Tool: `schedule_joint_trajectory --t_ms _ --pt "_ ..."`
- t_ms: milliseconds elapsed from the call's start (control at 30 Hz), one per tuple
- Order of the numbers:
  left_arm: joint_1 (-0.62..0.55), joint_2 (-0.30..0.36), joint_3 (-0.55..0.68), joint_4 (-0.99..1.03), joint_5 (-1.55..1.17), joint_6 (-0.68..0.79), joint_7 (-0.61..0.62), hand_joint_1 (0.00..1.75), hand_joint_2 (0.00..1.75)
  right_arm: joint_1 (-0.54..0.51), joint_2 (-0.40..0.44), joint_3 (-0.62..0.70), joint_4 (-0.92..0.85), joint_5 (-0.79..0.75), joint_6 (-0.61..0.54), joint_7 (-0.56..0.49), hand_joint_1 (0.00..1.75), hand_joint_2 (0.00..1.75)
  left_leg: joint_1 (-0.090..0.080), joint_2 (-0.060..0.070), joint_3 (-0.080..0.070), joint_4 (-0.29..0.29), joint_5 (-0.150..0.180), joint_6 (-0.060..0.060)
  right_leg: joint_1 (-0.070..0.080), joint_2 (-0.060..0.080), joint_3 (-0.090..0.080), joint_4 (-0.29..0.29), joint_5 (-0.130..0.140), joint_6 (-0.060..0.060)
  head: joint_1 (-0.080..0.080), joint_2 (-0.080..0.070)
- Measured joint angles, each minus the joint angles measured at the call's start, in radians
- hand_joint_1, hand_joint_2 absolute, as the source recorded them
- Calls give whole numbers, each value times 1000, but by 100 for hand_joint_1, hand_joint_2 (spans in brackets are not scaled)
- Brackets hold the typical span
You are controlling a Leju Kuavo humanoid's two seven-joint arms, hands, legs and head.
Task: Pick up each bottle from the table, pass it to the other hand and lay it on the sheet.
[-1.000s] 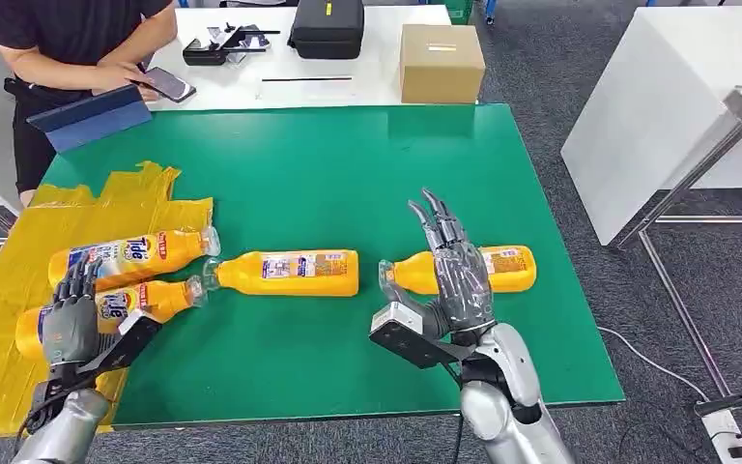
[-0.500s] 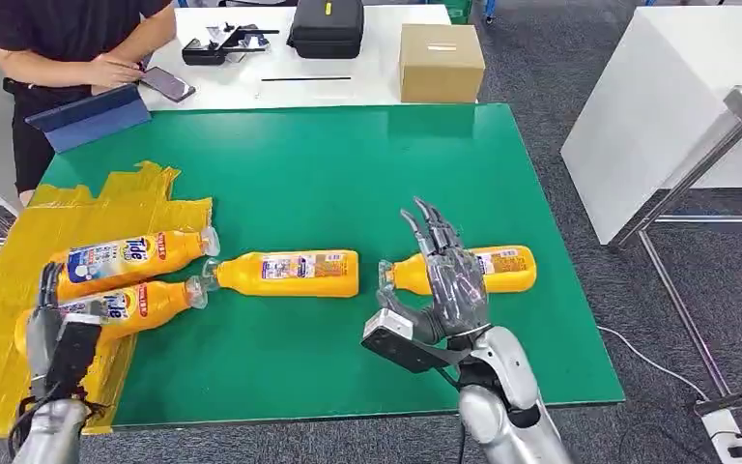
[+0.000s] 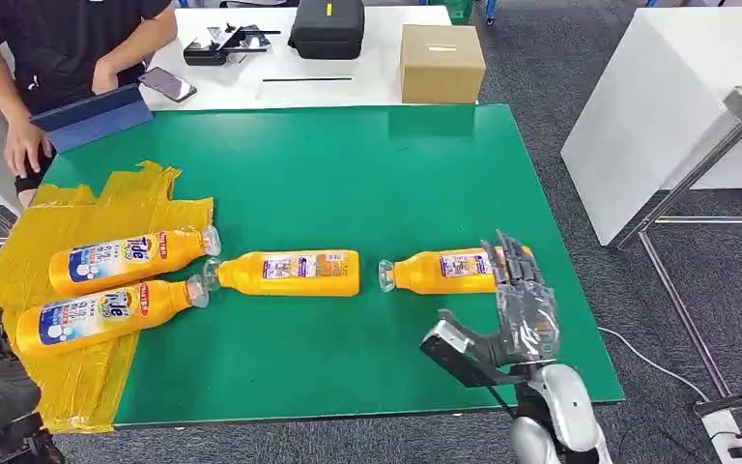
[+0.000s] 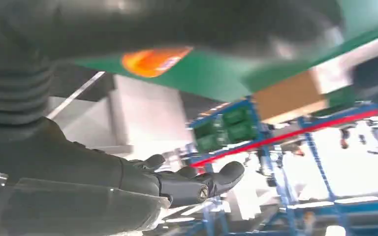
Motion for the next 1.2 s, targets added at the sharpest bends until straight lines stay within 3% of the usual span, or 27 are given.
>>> schedule_joint_trajectory --t_ms 333,700,833,1067,1200 --pt "17 -48 -17 -54 -3 11 2 0 0 10 -18 -101 -8 24 9 0 0 175 0 0 1 0 0 0 0 0 1 0 0 0 0 0" --pt "14 -64 -18 -54 -2 3 3 0 0 -59 -31 -119 80 45 26 -26 0 175 0 0 0 0 0 0 0 0 1 0 0 0 0 0" --pt "1 -70 -6 -54 10 3 2 0 0 -166 -45 -99 212 82 24 -31 0 175 0 1 0 0 1 1 1 1 1 0 2 0 0 0" --pt "-1 -75 23 -54 45 12 -13 0 0 -454 -55 30 602 75 -9 -60 0 175 0 1 1 0 5 2 1 0 1 1 4 1 0 0" --pt "0 -69 31 -50 62 14 -20 0 0 -541 -55 98 763 63 -18 -60 0 175 1 -1 0 0 5 1 1 -2 1 1 4 1 0 0"
